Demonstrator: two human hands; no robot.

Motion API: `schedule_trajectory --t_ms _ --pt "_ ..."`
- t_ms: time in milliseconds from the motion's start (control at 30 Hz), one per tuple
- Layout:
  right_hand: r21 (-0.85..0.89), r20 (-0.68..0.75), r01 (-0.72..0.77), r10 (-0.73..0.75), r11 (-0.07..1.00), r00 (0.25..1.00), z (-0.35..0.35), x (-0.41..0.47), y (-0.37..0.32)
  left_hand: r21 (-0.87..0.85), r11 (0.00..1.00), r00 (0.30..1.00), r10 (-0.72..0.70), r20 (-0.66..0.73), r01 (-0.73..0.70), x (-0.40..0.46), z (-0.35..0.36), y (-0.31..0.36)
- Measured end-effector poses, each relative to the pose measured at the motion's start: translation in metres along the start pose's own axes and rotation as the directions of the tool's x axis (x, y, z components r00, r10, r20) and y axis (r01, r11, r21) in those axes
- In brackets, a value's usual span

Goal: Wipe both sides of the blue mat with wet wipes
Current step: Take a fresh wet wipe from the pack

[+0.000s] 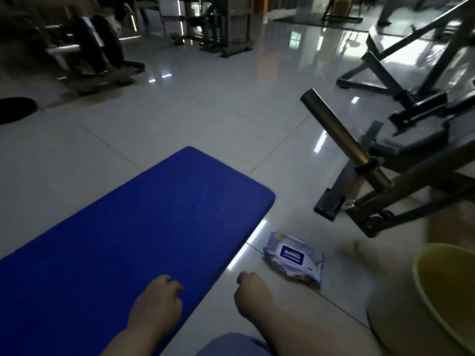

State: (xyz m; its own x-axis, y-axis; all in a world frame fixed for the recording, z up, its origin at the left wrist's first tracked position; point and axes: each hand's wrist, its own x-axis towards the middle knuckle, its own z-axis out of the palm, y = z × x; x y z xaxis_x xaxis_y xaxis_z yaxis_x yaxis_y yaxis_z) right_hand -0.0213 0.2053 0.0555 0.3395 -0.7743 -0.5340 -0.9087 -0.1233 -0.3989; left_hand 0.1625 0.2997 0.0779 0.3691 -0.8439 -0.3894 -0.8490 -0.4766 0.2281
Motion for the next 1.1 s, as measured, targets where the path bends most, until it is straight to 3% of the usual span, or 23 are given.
schedule_trajectory --t_ms 167,333,533,667,800,900,1100 --pt "-0.011 0.005 -0.193 0.193 0.981 0.981 -0.019 0.022 0.065 -0.086 0.985 0.986 0.156 0.063 -0.151 0.06 0.023 0.055" --pt "0.016 -0.088 -0.346 0.346 0.938 0.934 -0.044 0.023 0.135 -0.113 0.919 0.91 0.391 0.137 -0.378 0.099 0.047 0.125" --pt "0.066 -0.103 -0.524 0.528 0.849 0.843 -0.044 0.011 0.194 -0.13 0.867 0.841 0.499 0.211 -0.481 0.134 0.09 0.176" --pt "0.036 -0.092 -0.517 0.518 0.855 0.85 -0.031 0.015 0.204 -0.091 0.812 0.774 0.578 0.259 -0.576 0.158 0.12 0.193" --pt "-0.005 -0.146 -0.414 0.409 0.91 0.901 -0.027 0.037 0.193 0.022 0.731 0.711 0.657 0.251 -0.682 0.187 0.132 0.198" --pt "-0.044 -0.157 -0.364 0.353 0.931 0.922 -0.028 0.054 0.192 0.091 0.697 0.695 0.676 0.244 -0.711 0.207 0.138 0.198" --pt "-0.022 -0.078 -0.383 0.38 0.924 0.922 -0.018 0.092 0.198 0.134 0.673 0.683 0.689 0.243 -0.727 0.232 0.152 0.22"
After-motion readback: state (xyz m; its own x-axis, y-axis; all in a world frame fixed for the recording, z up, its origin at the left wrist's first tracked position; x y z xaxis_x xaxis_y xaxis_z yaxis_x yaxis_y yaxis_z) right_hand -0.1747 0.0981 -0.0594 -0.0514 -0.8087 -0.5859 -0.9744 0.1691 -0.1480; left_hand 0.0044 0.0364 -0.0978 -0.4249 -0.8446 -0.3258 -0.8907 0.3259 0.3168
